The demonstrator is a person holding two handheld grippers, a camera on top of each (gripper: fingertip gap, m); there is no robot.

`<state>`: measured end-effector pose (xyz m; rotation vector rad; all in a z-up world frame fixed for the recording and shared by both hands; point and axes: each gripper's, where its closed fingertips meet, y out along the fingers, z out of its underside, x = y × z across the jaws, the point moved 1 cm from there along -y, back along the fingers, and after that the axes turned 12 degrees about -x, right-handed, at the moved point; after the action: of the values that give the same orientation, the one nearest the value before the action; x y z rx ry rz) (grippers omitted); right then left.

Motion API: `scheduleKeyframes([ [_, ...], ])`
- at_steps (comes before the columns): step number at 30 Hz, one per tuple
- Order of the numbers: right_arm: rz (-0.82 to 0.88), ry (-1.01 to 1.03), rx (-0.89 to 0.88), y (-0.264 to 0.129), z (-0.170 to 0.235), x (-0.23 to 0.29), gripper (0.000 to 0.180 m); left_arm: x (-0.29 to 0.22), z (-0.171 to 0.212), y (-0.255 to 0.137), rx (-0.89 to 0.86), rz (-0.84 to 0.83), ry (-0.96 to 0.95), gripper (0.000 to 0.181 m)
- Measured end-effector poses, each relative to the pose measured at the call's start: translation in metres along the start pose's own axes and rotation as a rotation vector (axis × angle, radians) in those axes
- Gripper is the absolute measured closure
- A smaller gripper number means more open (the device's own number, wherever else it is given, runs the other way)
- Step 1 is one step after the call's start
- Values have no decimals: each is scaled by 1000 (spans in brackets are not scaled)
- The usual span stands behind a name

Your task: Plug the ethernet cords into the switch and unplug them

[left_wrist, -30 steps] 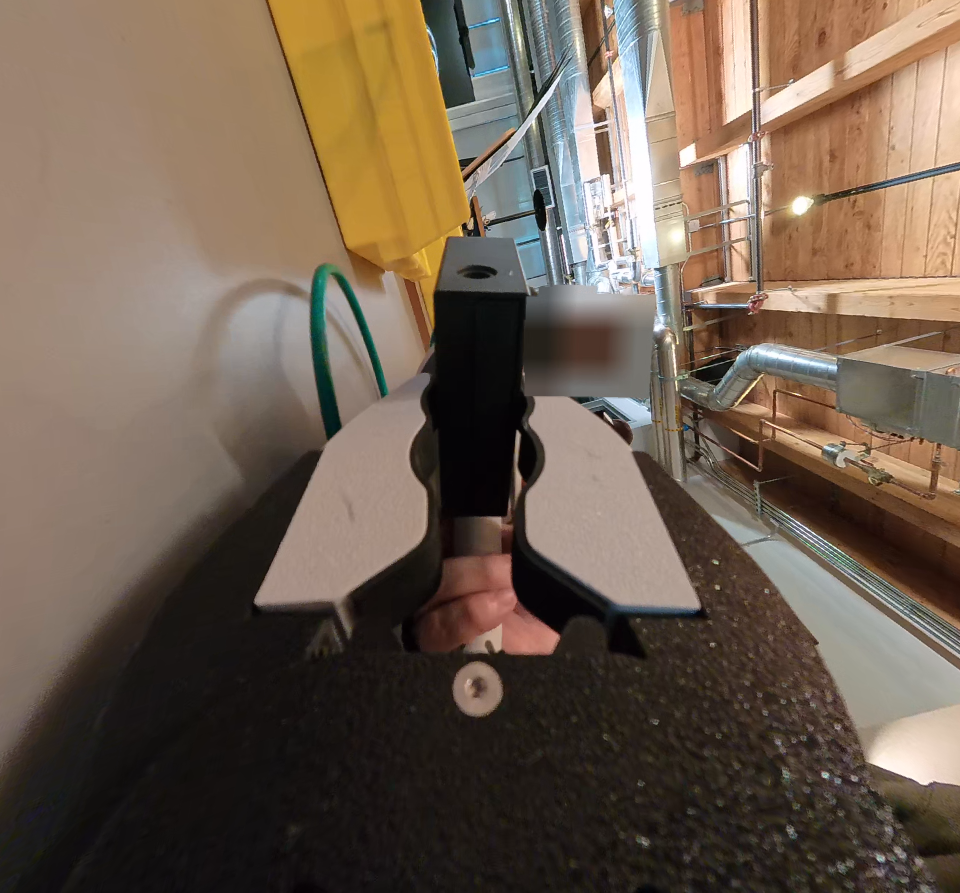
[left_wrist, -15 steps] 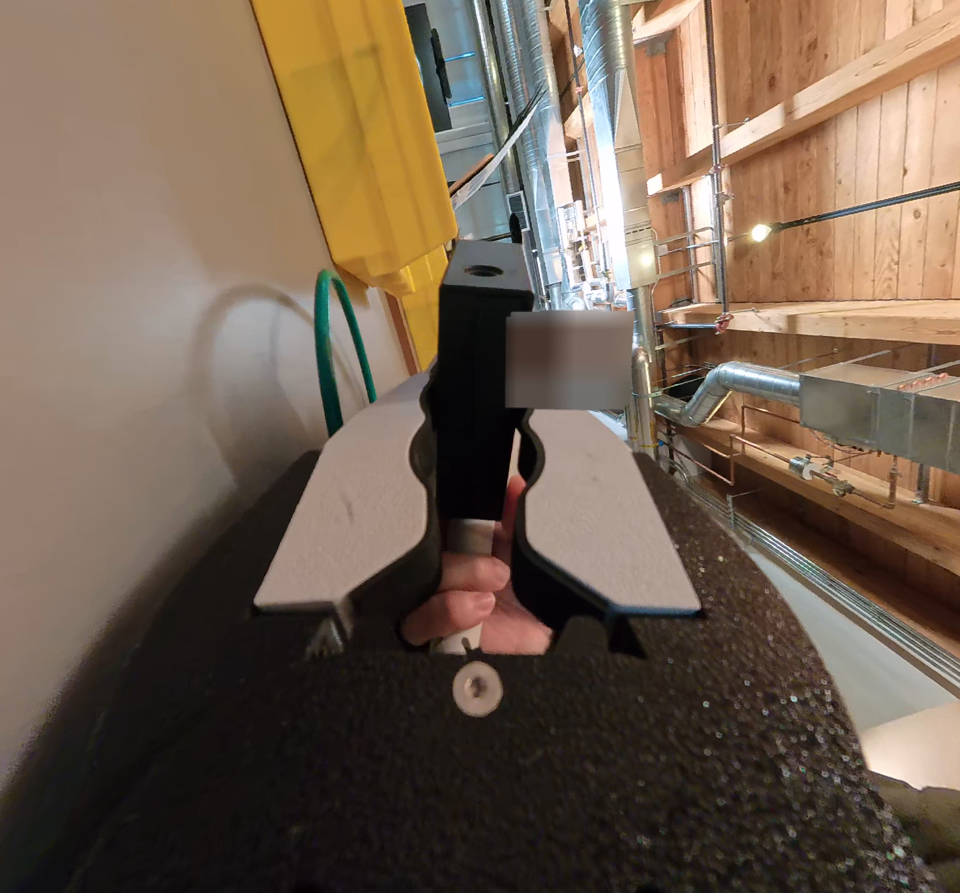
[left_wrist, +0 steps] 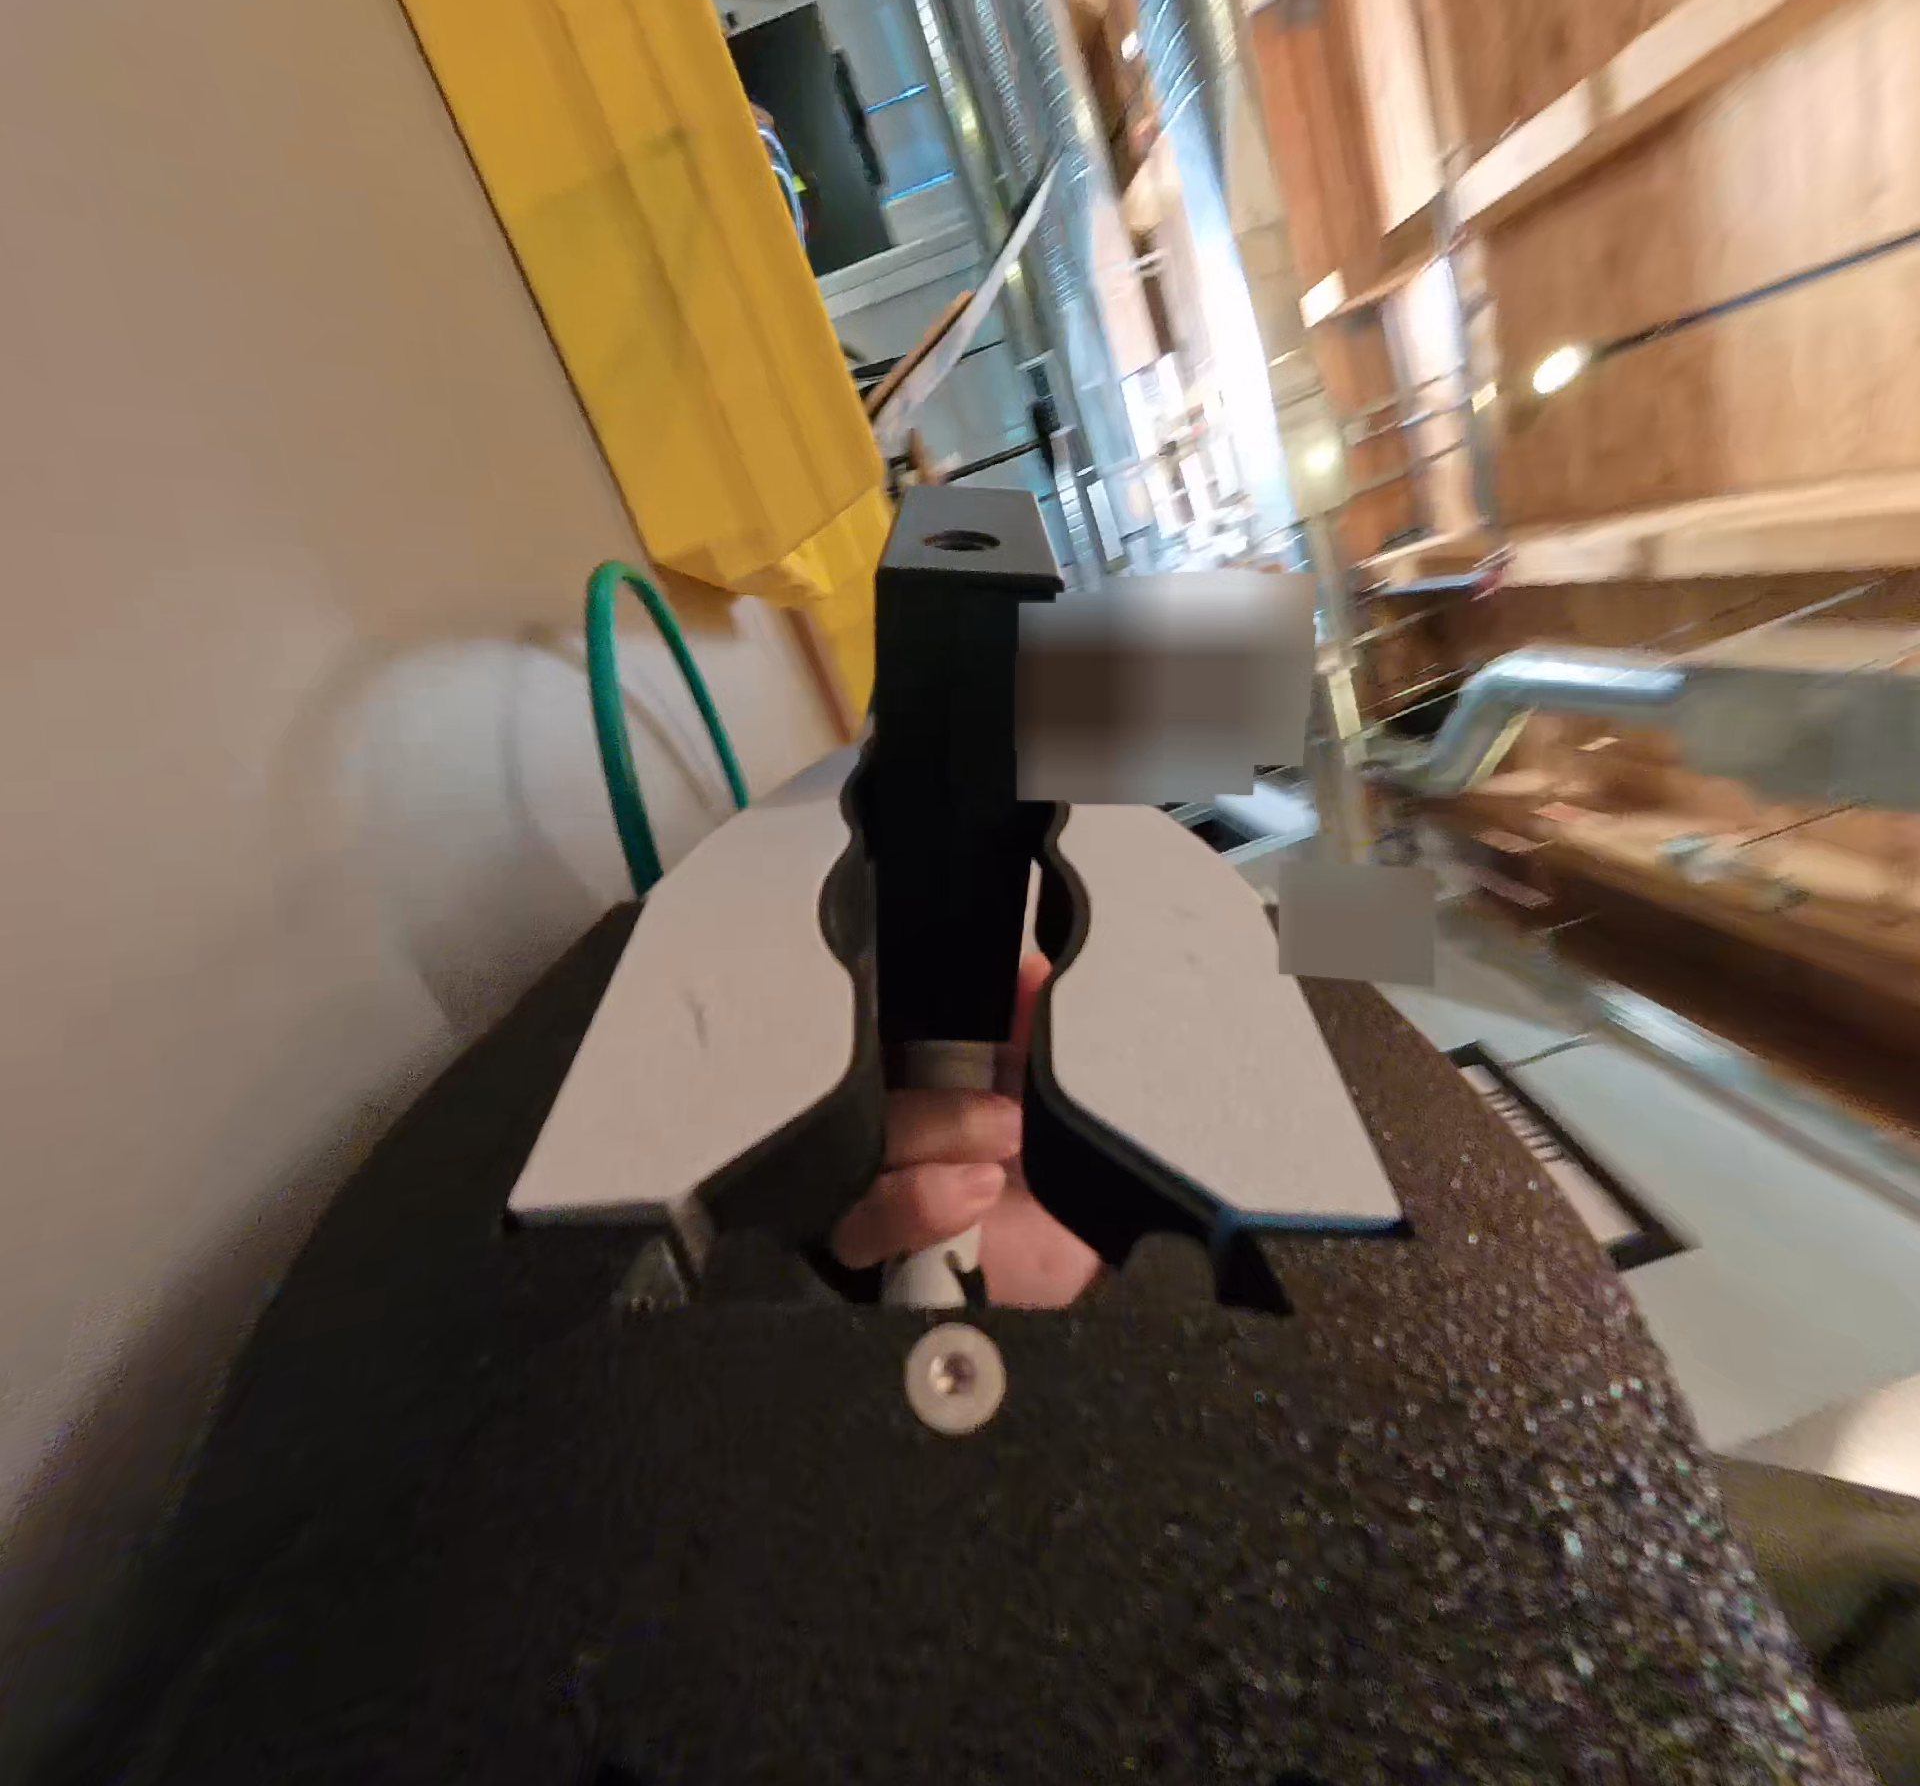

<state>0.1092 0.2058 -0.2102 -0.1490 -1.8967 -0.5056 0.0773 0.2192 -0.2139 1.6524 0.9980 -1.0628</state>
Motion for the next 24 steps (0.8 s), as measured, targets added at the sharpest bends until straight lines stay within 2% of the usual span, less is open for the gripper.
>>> scheduleKeyframes([
  [2,23,-8,-4,0,0,-3,167,3,1,0,-12,0,-23,154],
  [5,6,10,-9,-1,-1,-3,167,1,1,2,-4,-35,111,154],
  [8,12,-85,29,2,-1,2,168,-1,-2,1,-40,29,-57,154],
  [9,14,-87,29,3,-1,2,167,-1,-2,1,-43,34,-50,153],
  [13,-29,-114,44,2,-3,9,167,-9,-2,2,1,35,114,155],
  [16,-36,-161,76,4,-1,16,167,-13,-3,0,5,100,-31,153],
  [20,-50,-159,78,3,-2,19,167,-18,-3,0,47,73,100,154],
  [24,-35,-178,93,3,0,18,167,-15,-2,-2,44,99,-53,153],
])
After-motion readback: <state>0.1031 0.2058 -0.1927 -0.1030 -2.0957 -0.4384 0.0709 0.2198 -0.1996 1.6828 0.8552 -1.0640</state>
